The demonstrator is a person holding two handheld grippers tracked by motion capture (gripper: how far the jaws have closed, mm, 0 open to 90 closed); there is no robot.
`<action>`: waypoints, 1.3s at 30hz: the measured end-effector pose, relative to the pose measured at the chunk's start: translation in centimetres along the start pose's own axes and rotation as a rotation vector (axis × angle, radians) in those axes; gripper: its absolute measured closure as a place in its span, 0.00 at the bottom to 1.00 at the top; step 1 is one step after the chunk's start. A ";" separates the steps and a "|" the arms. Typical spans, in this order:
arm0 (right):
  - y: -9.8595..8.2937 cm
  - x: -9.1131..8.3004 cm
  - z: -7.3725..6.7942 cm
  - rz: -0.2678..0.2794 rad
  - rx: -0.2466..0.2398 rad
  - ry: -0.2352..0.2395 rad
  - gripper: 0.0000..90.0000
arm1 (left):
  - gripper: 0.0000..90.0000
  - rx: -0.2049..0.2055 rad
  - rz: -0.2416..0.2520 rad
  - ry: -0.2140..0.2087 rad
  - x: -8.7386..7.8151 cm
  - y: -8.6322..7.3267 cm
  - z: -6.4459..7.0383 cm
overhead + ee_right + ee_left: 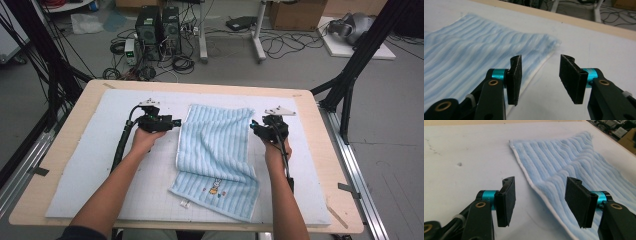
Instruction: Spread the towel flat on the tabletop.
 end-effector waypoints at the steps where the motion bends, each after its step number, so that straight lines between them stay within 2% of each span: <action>1: -0.5 -0.4 -0.1 -0.010 -0.009 0.004 0.59 | 0.47 0.001 -0.012 -0.001 0.5 0.1 -0.1; 2: -0.9 -0.8 -0.1 -0.009 -0.015 0.001 0.58 | 0.47 0.001 -0.012 -0.001 0.5 0.1 -0.1; 3: -1.3 -1.2 -0.1 -0.016 -0.017 0.010 0.58 | 0.47 0.011 -0.030 0.005 1.6 0.3 -0.2; 4: -1.3 -1.2 -0.1 -0.016 -0.017 0.010 0.58 | 0.47 0.011 -0.030 0.005 1.6 0.3 -0.2; 6: -2.1 -2.1 -0.2 -0.050 -0.027 0.031 0.55 | 0.47 0.044 -0.063 0.035 2.9 0.9 -0.5; 9: -3.1 -3.1 -0.3 -0.052 -0.035 0.036 0.55 | 0.46 0.053 -0.076 0.053 3.8 1.2 -0.7; 10: -3.4 -3.3 -0.3 -0.056 -0.033 0.041 0.55 | 0.46 0.063 -0.109 0.070 4.7 1.2 -0.7; 11: -3.7 -3.5 -0.3 -0.055 -0.032 0.042 0.55 | 0.46 0.063 -0.109 0.070 4.7 1.2 -0.7; 12: -4.0 -3.6 -0.2 -0.054 -0.033 0.044 0.55 | 0.47 0.094 -0.114 0.097 5.3 1.3 -0.5; 13: -4.0 -3.6 -0.2 -0.054 -0.033 0.044 0.55 | 0.47 0.094 -0.114 0.097 5.3 1.3 -0.5; 14: -4.4 -3.8 0.0 -0.058 -0.029 0.042 0.55 | 0.48 0.133 -0.127 0.109 5.7 1.3 0.0; 15: -4.4 -3.8 0.0 -0.058 -0.029 0.042 0.55 | 0.49 0.133 -0.127 0.109 5.7 1.3 0.0; 17: -4.7 -3.9 0.3 -0.069 -0.017 0.041 0.54 | 0.52 0.235 -0.154 0.165 5.9 1.1 0.6; 18: -4.7 -4.0 0.4 -0.066 -0.012 0.040 0.54 | 0.54 0.272 -0.158 0.170 5.9 1.1 0.9; 19: -4.7 -4.0 0.4 -0.063 -0.004 0.039 0.54 | 0.66 0.284 -0.161 0.140 5.9 1.1 1.1; 20: -4.5 -4.0 0.3 -0.054 -0.005 0.042 0.54 | 0.93 0.297 -0.168 0.127 5.9 1.0 1.3; 21: -4.5 -3.9 0.2 -0.054 -0.006 0.045 0.54 | 0.95 0.297 -0.168 0.127 5.9 1.0 1.3; 22: -4.5 -3.7 0.0 -0.057 -0.014 0.051 0.54 | 0.96 0.268 -0.174 0.114 5.9 1.2 1.0; 25: -4.6 -3.4 -0.6 -0.070 -0.039 0.065 0.54 | 0.96 0.233 -0.163 0.162 5.6 1.6 -0.2; 27: -4.5 -3.3 -0.9 -0.069 -0.041 0.070 0.54 | 0.96 0.191 -0.146 0.184 5.3 1.9 -1.4; 28: -4.5 -3.3 -0.9 -0.069 -0.041 0.070 0.54 | 0.96 0.191 -0.146 0.184 5.3 1.9 -1.4; 29: -4.3 -3.3 -1.0 -0.055 -0.033 0.073 0.54 | 0.96 0.175 -0.136 0.198 5.1 2.0 -2.0; 30: -4.3 -3.3 -1.1 -0.052 -0.024 0.078 0.54 | 0.96 0.129 -0.106 0.219 4.8 2.3 -3.2; 31: -4.3 -3.3 -1.2 -0.051 -0.021 0.084 0.54 | 0.96 0.109 -0.093 0.229 4.6 2.5 -3.7; 32: -4.3 -3.3 -1.2 -0.051 -0.021 0.084 0.54 | 0.96 0.109 -0.093 0.229 4.6 2.5 -3.7; 33: -4.2 -3.1 -1.4 -0.054 -0.026 0.085 0.54 | 0.96 0.092 -0.074 0.251 4.3 2.9 -4.6; 34: -4.2 -3.1 -1.4 -0.054 -0.026 0.085 0.54 | 0.96 0.092 -0.074 0.251 4.3 2.9 -4.6; 36: -4.2 -2.5 -1.7 -0.055 -0.017 0.088 0.55 | 0.95 0.051 -0.039 0.248 4.2 3.0 -5.4; 37: -4.2 -2.5 -1.7 -0.055 -0.017 0.088 0.55 | 0.93 0.051 -0.039 0.248 4.2 3.0 -5.4; 38: -4.2 -2.2 -1.7 -0.055 -0.005 0.094 0.55 | 0.87 0.050 -0.037 0.229 4.1 2.8 -5.5; 39: -4.2 -2.2 -1.7 -0.055 -0.005 0.094 0.55 | 0.76 0.050 -0.037 0.229 4.1 2.8 -5.5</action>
Point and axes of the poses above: each handheld gripper's, and its own axes: x roughly forward along the jaws, y roughly out of its top, z roughly to its right, the point moved 5 cm from there along x, roughly forward along the jaws, and after that the axes turned 2 degrees about -z, right-handed, at the moved point
